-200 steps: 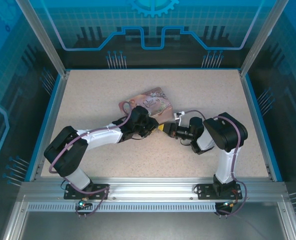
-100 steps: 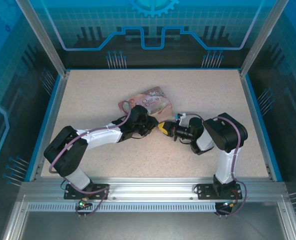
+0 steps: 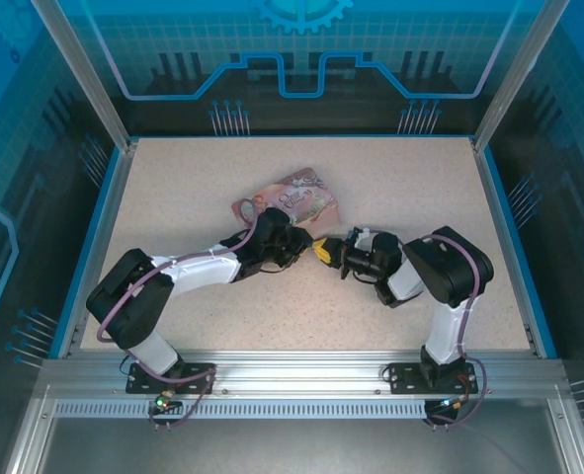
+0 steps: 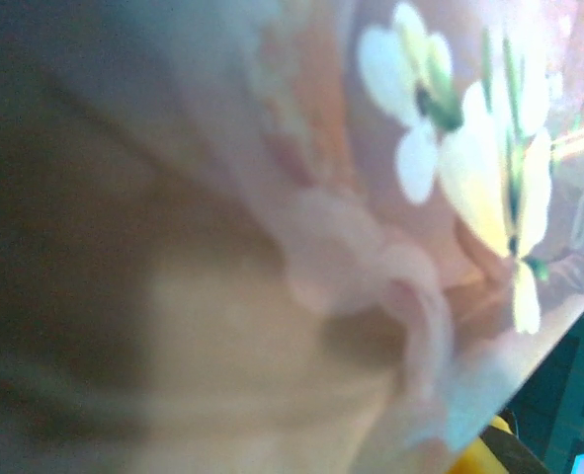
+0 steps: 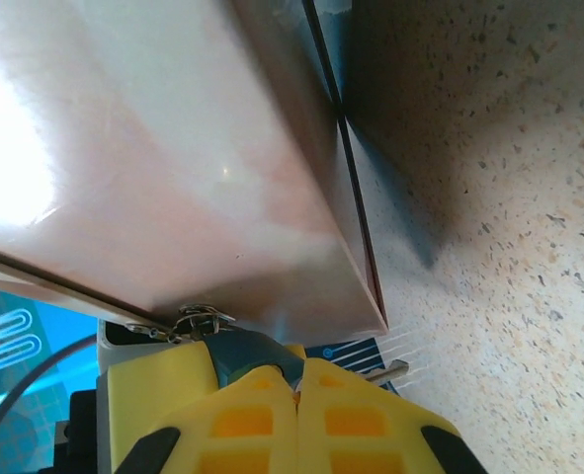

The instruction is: Unlock a padlock with a key

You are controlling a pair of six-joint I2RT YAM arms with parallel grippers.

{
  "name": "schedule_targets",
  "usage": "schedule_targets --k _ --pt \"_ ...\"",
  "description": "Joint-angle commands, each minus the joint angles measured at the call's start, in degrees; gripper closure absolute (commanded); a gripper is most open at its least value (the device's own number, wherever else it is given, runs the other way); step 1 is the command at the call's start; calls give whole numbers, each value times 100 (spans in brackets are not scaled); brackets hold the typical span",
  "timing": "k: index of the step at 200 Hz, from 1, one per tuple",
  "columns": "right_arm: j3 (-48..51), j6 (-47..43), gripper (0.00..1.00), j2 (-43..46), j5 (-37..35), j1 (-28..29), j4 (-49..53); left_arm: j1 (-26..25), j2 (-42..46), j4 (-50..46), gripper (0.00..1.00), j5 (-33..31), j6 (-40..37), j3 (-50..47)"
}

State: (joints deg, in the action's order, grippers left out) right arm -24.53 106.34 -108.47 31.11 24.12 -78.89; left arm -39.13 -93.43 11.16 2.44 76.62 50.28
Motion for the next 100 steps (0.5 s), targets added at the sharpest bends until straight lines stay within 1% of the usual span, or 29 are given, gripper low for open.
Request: schedule_targets --k 1,51,100 --pt "2 587 100 249 -231 159 -258 -93 33 289 100 380 97 -104" --pt "-45 976 100 169 -263 198 -256 -96 45 301 100 368 25 -132" --pt "-79 1156 100 218 -370 243 -257 -95 59 347 100 346 -113 -159"
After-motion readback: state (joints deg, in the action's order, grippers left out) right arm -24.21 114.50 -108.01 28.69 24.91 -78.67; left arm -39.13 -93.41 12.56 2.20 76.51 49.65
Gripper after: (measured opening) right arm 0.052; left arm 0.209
